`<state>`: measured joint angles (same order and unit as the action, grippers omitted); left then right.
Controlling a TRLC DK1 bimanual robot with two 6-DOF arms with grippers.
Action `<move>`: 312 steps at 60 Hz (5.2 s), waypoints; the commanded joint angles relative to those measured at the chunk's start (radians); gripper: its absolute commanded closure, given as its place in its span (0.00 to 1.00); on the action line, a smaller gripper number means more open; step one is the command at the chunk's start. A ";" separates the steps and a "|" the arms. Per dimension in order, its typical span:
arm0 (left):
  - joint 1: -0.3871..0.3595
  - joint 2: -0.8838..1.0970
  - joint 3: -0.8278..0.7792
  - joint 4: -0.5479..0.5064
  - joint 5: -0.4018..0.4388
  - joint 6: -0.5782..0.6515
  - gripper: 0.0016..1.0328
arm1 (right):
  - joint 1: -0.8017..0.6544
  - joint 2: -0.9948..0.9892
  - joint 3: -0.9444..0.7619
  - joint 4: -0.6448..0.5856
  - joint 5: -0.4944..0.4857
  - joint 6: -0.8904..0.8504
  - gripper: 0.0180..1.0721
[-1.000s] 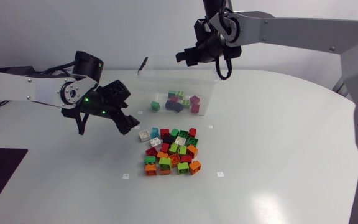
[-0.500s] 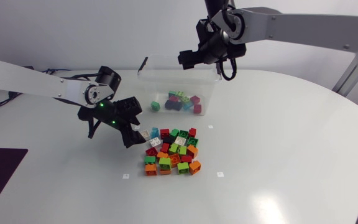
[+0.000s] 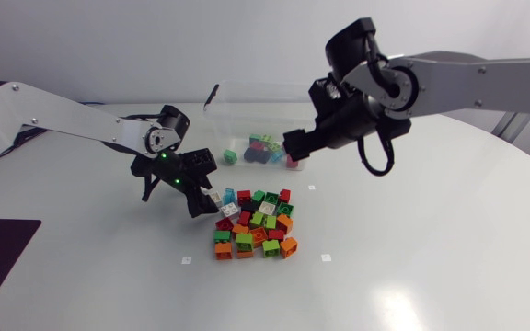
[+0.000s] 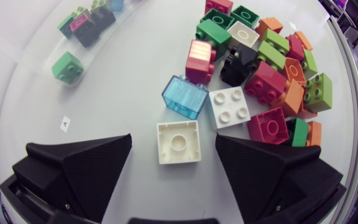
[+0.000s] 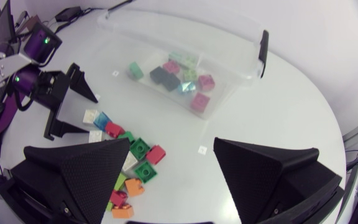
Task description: Place the duplo bricks in the container
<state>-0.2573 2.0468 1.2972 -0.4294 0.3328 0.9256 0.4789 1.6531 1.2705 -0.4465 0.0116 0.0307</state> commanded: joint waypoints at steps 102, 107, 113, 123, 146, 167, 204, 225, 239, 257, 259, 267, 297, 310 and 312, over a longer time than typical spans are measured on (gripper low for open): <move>-0.017 -0.356 0.185 0.011 0.058 -0.268 0.79 | 0.035 0.455 0.161 -0.078 0.091 0.175 0.40; -0.022 -0.324 0.228 0.032 0.058 -0.312 0.79 | 0.040 0.465 0.167 -0.077 0.085 0.164 0.40; -0.025 -0.281 0.280 0.050 0.058 -0.355 0.79 | 0.041 0.481 0.175 -0.070 0.074 0.152 0.40; -0.033 -0.195 0.369 0.077 0.058 -0.426 0.79 | 0.041 0.484 0.176 -0.066 0.070 0.144 0.40; -0.049 -0.017 0.573 0.080 0.040 -0.504 0.79 | 0.043 0.498 0.207 -0.063 0.070 0.120 0.64; -0.053 0.148 0.751 0.066 -0.001 -0.587 0.50 | 0.041 0.283 0.061 -0.024 0.071 0.110 0.67; -0.048 -0.254 0.177 0.196 -0.100 -0.516 0.05 | -0.029 0.079 0.214 -0.084 0.056 0.086 0.67; -0.040 -0.393 -0.128 0.251 -0.095 -0.423 0.05 | -0.049 0.162 0.362 -0.038 0.054 0.089 0.67; -0.034 -0.361 -0.196 0.258 -0.044 -0.306 0.05 | -0.069 0.234 0.434 -0.017 0.054 0.090 0.67; -0.042 -0.214 -0.153 0.256 -0.021 -0.215 0.05 | -0.074 0.386 0.569 -0.014 0.060 0.098 0.65; -0.043 -0.203 -0.150 0.256 -0.021 -0.202 0.05 | -0.076 0.402 0.587 -0.017 0.062 0.098 0.62; -0.043 -0.146 -0.125 0.256 -0.014 -0.116 0.05 | -0.076 0.444 0.647 -0.058 0.064 0.100 0.17; -0.016 -0.016 0.048 0.004 0.089 0.208 0.06 | -0.071 0.117 0.302 -0.035 -0.013 0.044 0.06; -0.019 0.032 0.091 -0.026 0.091 0.268 0.07 | -0.068 -0.015 0.107 0.003 -0.048 0.028 0.06; -0.020 0.039 0.096 -0.026 0.091 0.280 0.07 | -0.065 -0.030 0.079 0.009 -0.050 0.026 0.06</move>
<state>-0.2768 2.0491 1.3579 -0.4404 0.4179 1.1492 0.4107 1.6592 1.4246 -0.4553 -0.0303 0.0734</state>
